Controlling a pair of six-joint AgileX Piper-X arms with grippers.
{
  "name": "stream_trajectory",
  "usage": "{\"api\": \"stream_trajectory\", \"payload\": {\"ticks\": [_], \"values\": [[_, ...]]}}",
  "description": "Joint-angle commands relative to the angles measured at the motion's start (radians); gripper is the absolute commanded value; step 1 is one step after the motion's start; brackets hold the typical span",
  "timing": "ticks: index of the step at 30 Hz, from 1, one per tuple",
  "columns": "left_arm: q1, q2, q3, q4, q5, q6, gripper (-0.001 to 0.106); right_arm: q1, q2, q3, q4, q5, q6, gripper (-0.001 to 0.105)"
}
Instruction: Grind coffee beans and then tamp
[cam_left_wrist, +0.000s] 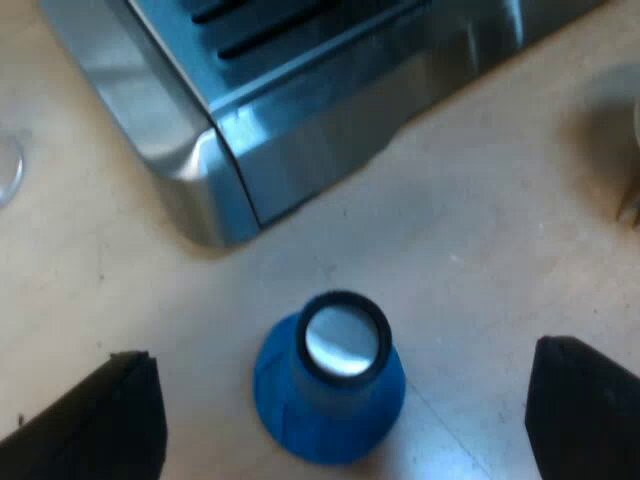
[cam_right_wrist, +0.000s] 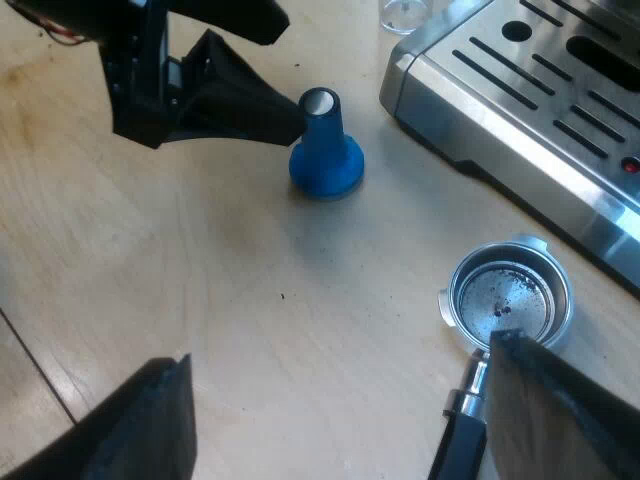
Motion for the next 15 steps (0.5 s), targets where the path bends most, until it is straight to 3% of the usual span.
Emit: {"api": "stream_trajectory", "payload": {"ticks": [1, 15], "values": [[-0.004, 0.031, 0.0, -0.063, -0.001, 0.003, 0.081, 0.002, -0.005, -0.009, -0.014, -0.006, -0.018, 0.062], [-0.004, 0.202, 0.0, -0.176, 0.003, 0.003, 0.081, 0.002, -0.005, -0.009, -0.014, -0.003, -0.018, 0.062]]}}
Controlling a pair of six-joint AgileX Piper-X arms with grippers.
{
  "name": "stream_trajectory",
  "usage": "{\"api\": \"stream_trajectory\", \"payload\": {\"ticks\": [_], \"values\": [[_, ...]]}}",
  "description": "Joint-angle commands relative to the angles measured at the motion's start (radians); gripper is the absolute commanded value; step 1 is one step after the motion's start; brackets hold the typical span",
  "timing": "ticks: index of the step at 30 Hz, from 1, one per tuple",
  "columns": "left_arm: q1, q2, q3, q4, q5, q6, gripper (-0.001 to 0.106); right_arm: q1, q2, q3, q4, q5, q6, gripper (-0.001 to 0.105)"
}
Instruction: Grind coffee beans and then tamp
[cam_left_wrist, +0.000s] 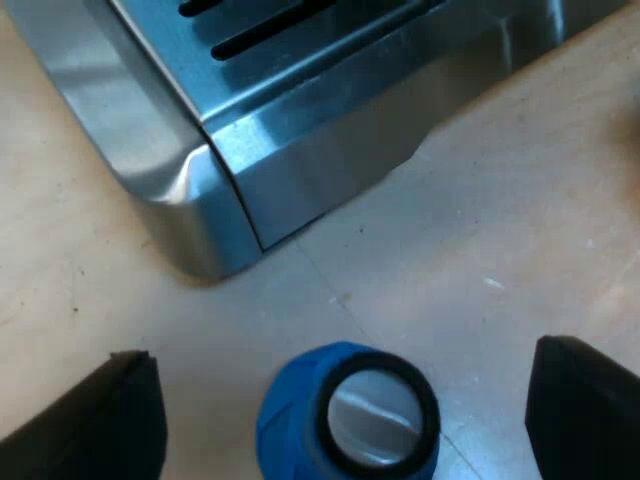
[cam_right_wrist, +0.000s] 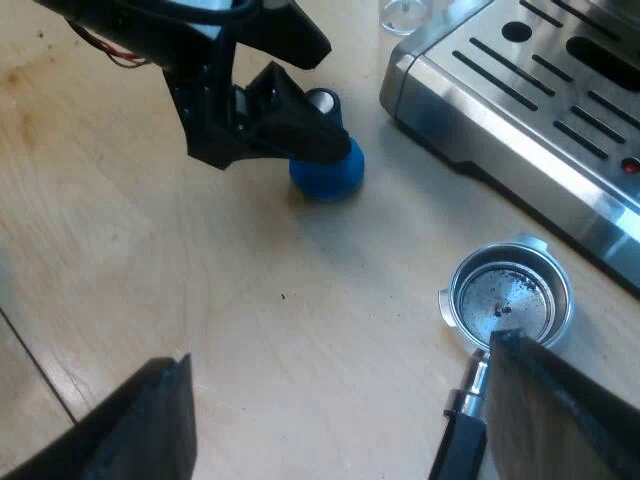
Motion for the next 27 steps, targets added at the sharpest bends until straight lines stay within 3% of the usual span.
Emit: {"api": "stream_trajectory", "payload": {"ticks": [1, 27], "values": [[-0.004, 0.009, 0.0, -0.014, 0.008, -0.001, 0.081, 0.002, -0.005, -0.009, -0.014, -0.003, -0.018, 0.062], [-0.004, 0.028, 0.0, 0.039, 0.011, -0.001, 0.08, 0.002, -0.005, -0.009, -0.014, 0.001, -0.017, 0.062]]}}
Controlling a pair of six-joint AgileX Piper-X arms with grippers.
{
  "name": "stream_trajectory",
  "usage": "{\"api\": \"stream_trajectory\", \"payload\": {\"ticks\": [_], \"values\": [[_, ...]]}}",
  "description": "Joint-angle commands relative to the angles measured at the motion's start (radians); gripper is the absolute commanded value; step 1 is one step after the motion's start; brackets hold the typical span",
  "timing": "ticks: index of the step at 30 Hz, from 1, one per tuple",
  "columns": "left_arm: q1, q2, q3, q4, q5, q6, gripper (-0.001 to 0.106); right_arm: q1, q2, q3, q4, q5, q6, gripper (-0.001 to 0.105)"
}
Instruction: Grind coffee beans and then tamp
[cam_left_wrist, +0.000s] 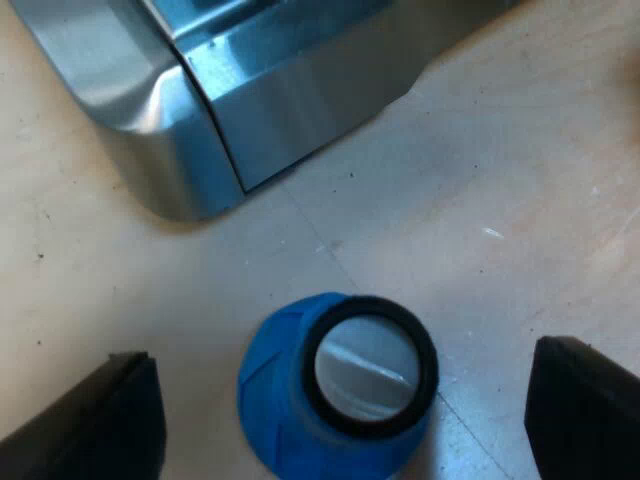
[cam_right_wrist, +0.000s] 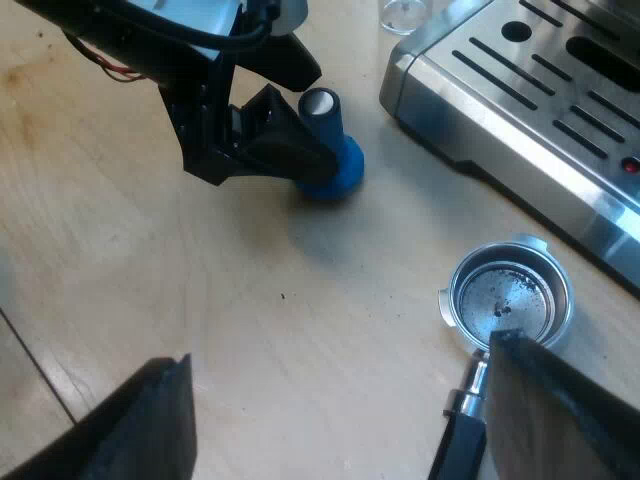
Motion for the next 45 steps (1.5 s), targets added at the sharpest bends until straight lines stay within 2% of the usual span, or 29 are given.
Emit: {"api": "stream_trajectory", "payload": {"ticks": [1, 9, 34, 37, 39, 42, 45], "values": [[-0.004, -0.002, 0.0, 0.005, 0.002, -0.001, 0.079, 0.002, -0.005, -0.009, -0.014, 0.001, -0.017, 0.062], [-0.004, -0.002, 0.0, -0.005, 0.002, -0.001, 0.058, 0.002, -0.005, -0.009, -0.014, 0.001, -0.017, 0.062], [-0.004, -0.002, 0.0, -0.064, 0.002, -0.001, 0.058, 0.002, -0.005, -0.009, -0.014, 0.001, -0.013, 0.062], [-0.004, -0.002, 0.0, -0.062, 0.002, -0.001, 0.052, 0.002, -0.005, -0.009, -0.014, 0.001, -0.007, 0.062], [-0.004, -0.002, 0.0, -0.055, 0.002, -0.005, 0.037, 0.002, -0.005, -0.009, -0.014, 0.001, -0.004, 0.062], [-0.004, -0.002, 0.0, -0.049, 0.008, -0.004, 0.021, 0.002, -0.005, -0.009, -0.014, 0.001, -0.004, 0.062], [-0.004, -0.002, 0.0, -0.049, 0.009, -0.004, 0.013, 0.002, -0.005, -0.009, -0.014, 0.001, -0.004, 0.062]]}}
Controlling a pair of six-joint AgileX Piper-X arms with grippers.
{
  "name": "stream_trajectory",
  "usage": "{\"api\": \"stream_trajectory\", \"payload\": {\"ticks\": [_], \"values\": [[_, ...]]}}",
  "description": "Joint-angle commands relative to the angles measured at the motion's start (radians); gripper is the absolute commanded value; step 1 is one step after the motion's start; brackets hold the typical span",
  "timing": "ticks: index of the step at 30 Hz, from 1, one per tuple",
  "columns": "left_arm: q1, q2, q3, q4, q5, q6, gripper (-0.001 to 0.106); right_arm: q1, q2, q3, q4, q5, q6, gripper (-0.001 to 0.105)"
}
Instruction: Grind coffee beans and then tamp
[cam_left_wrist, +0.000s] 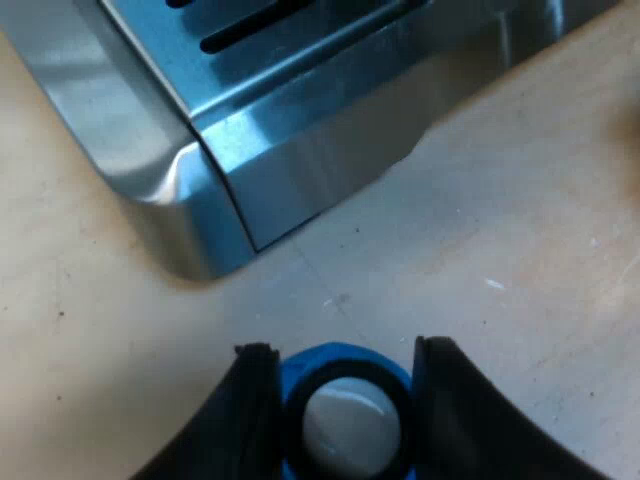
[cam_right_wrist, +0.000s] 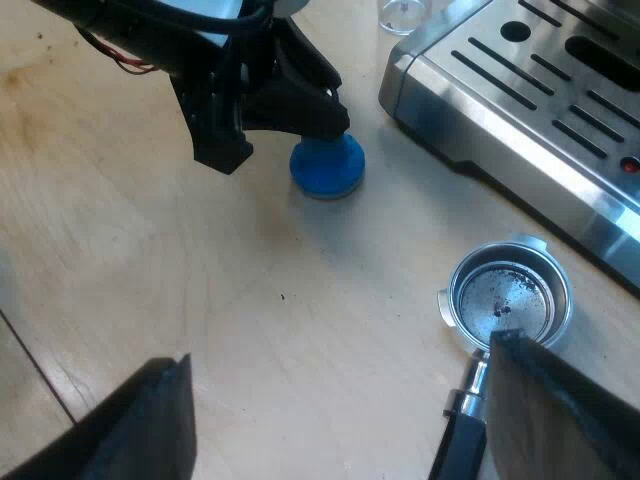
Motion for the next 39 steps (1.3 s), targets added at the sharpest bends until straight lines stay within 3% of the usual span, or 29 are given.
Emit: {"api": "stream_trajectory", "payload": {"ticks": [1, 11, 13, 21, 31, 35, 39], "values": [[-0.004, -0.002, 0.0, 0.007, 0.004, -0.004, 0.012, 0.002, -0.005, -0.009, -0.014, 0.001, -0.007, 0.062], [-0.004, -0.012, -0.011, 0.047, 0.004, -0.004, 0.008, 0.002, -0.005, -0.009, -0.014, 0.001, -0.007, 0.062], [-0.004, -0.027, -0.016, 0.06, 0.004, -0.004, 0.001, 0.002, -0.005, -0.009, -0.014, 0.001, -0.007, 0.062], [-0.004, -0.128, -0.018, 0.116, 0.004, -0.002, 0.0, 0.002, -0.005, -0.009, -0.014, 0.001, -0.007, 0.062], [-0.004, -0.23, -0.072, 0.281, 0.004, 0.0, 0.0, 0.002, -0.005, -0.009, -0.014, 0.001, -0.007, 0.062], [-0.004, -0.286, -0.137, 0.391, 0.004, 0.052, 0.0, 0.002, -0.005, -0.009, -0.014, 0.001, -0.007, 0.062], [-0.004, -0.33, -0.181, 0.459, 0.004, 0.059, 0.0, 0.002, -0.005, -0.009, -0.014, 0.003, -0.007, 0.062]]}}
